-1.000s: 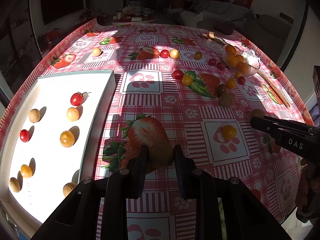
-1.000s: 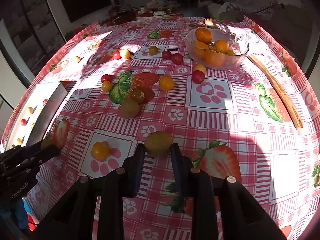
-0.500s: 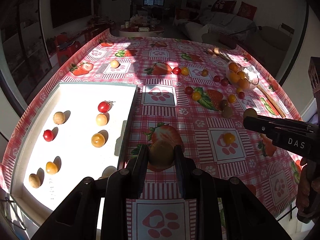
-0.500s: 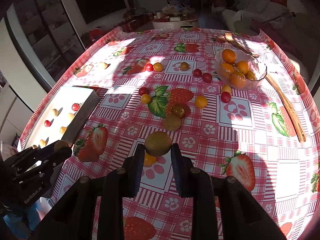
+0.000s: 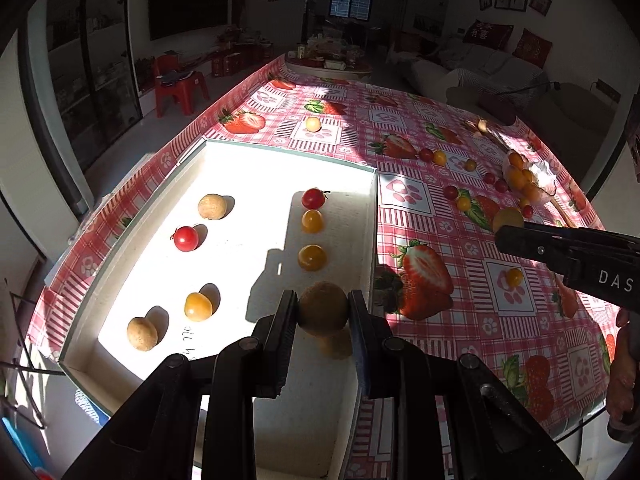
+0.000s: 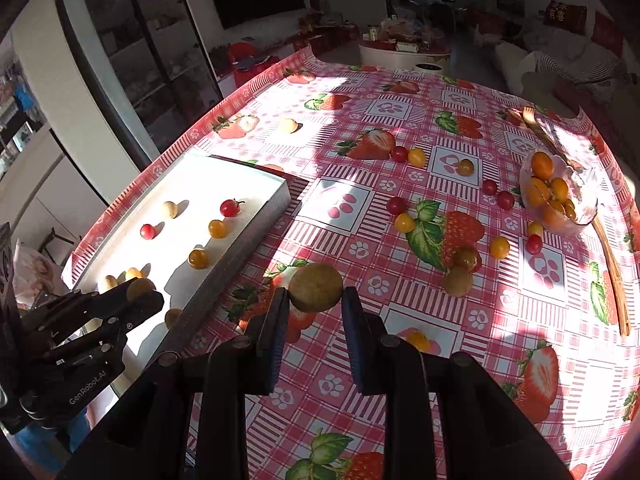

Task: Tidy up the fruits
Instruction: 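Carry both greenish fruits over the white tray, then open the right gripper over the tray, then open the left gripper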

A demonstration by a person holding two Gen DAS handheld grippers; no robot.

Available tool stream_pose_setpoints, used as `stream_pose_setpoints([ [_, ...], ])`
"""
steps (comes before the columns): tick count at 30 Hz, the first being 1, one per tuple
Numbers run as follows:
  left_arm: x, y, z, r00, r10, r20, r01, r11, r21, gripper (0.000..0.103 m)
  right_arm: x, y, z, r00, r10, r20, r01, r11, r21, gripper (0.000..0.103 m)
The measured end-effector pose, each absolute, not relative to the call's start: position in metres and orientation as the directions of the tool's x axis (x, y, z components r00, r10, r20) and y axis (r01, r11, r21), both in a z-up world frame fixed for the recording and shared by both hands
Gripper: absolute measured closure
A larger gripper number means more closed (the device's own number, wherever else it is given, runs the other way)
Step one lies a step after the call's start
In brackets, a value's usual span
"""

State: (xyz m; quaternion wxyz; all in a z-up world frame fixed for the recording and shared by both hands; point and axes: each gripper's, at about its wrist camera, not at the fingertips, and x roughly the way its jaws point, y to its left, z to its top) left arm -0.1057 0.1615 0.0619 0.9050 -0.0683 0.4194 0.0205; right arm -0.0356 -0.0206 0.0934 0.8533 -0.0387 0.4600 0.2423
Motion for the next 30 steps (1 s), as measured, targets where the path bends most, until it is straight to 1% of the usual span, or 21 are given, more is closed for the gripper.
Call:
stream_pose_setpoints([
  [9, -0.117, 0.203, 0.041, 0.607, 0.051, -0.793, -0.184, 0.980, -0.077, 0.075, -0.034, 0.041, 0.089, 0.383, 0.427, -0.819, -0.544, 0.821, 0.173, 0.073],
  [19, -0.119, 0.213, 0.026, 0.574, 0.067, -0.816, -0.202, 0.977, -0.062, 0.075, -0.024, 0.106, 0.072, 0.276, 0.461, -0.844, -0.617, 0.758, 0.212, 0.073],
  [30, -0.121, 0.215, 0.018, 0.555, 0.083, -0.828, -0.217, 0.975, -0.048, 0.075, -0.008, 0.159, 0.045, 0.211, 0.426, -0.880, -0.661, 0.725, 0.192, 0.073],
])
